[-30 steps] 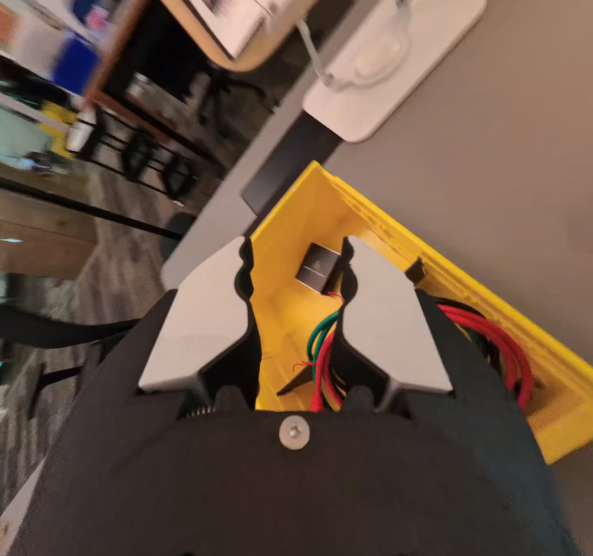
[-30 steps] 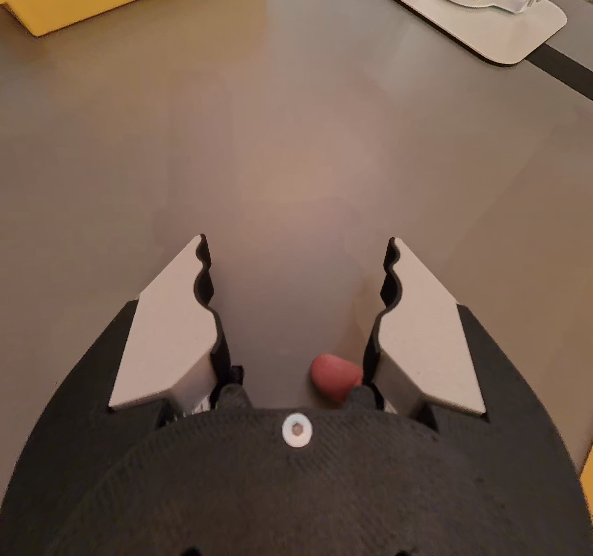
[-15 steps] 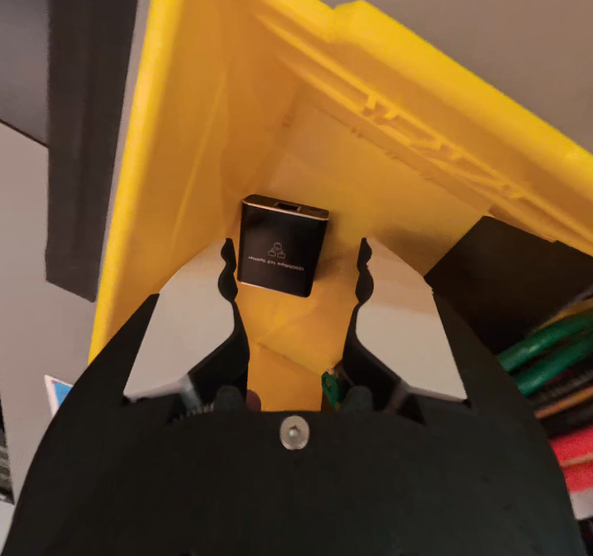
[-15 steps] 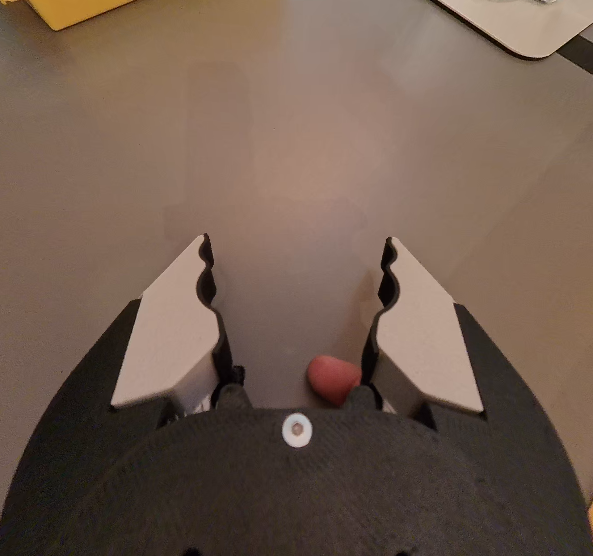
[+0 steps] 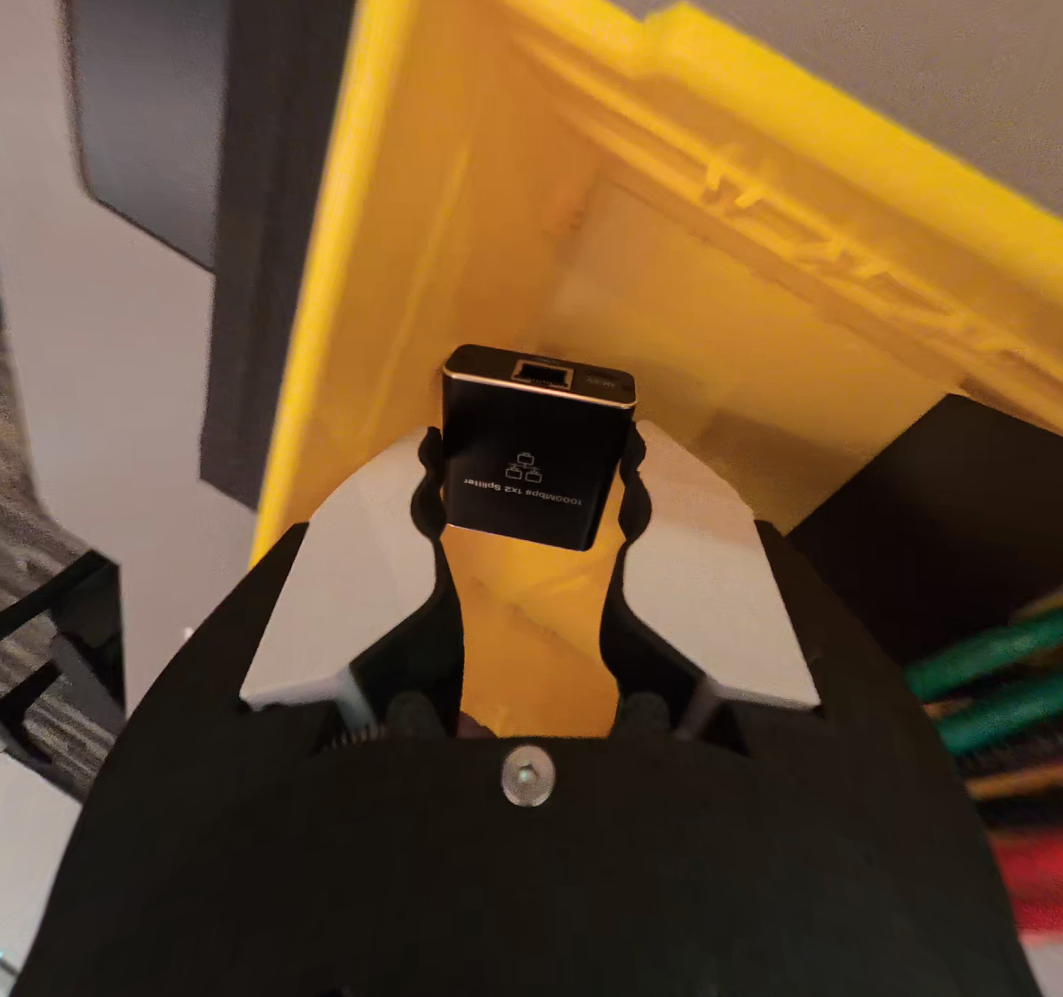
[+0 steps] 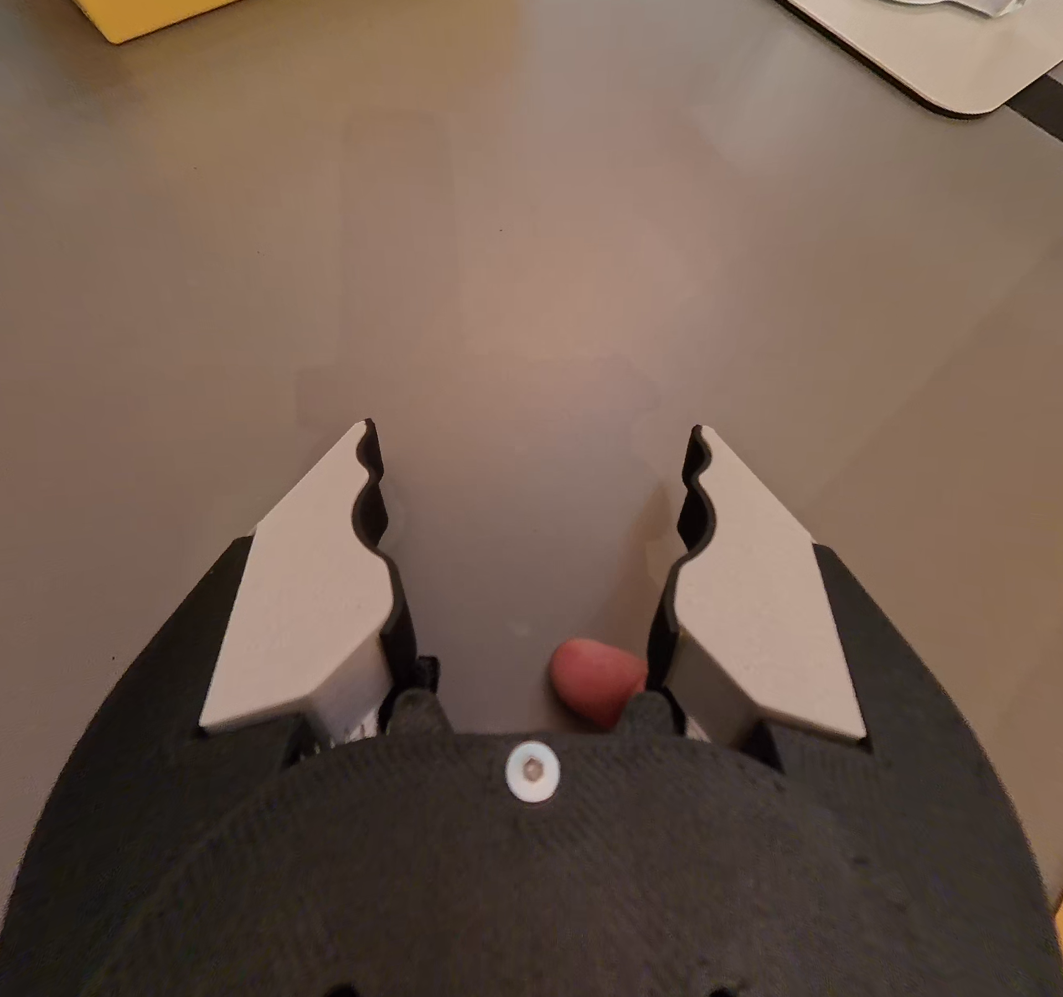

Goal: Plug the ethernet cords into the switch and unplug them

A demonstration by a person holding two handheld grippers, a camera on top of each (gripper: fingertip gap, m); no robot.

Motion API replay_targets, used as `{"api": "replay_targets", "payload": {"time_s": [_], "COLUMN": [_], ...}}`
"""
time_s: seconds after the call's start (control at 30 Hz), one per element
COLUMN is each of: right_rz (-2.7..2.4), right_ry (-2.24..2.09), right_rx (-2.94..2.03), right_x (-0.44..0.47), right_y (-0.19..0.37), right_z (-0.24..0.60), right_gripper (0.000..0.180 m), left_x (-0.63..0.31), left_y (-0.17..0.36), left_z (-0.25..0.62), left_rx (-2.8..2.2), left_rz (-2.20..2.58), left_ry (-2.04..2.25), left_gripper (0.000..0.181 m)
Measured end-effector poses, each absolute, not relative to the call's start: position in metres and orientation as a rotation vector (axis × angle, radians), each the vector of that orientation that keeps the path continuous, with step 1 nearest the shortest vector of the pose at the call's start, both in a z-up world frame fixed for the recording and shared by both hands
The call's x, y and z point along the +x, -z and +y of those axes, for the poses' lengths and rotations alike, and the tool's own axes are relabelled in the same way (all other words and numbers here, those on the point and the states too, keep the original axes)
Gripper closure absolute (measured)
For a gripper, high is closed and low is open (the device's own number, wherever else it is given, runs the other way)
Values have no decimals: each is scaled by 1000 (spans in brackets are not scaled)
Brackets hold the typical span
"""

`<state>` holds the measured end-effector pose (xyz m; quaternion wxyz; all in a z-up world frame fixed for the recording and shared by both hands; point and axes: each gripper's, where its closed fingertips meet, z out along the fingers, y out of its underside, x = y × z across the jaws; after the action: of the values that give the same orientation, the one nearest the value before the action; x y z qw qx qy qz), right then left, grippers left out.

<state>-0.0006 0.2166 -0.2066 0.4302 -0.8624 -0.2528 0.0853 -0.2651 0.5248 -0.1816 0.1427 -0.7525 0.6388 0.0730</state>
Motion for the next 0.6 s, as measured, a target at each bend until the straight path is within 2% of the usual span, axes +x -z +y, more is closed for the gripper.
{"api": "replay_targets", "payload": {"time_s": [0.03,0.23,0.37,0.47,0.6], "right_rz": [-631,-631,-622,-588,-535], "right_ry": [-212,-214,-217,-217,-182], "right_rx": [-2152,-2150,-2146,-2134,-2128], "right_x": [-1,-1,0,5,22], "right_y": [207,206,205,202,199], "right_z": [217,217,217,219,225], "right_gripper": [76,76,76,77,77], "left_x": [-265,-251,-200,-147,-82], "left_y": [170,96,54,58,103], "left_z": [526,511,466,420,360], "left_rx": [-2147,-1989,-1839,-1738,-1672], "left_rz": [1817,1727,1731,1823,1988], "left_ry": [-218,-232,-100,-24,62], "left_gripper": [122,122,122,122,122]}}
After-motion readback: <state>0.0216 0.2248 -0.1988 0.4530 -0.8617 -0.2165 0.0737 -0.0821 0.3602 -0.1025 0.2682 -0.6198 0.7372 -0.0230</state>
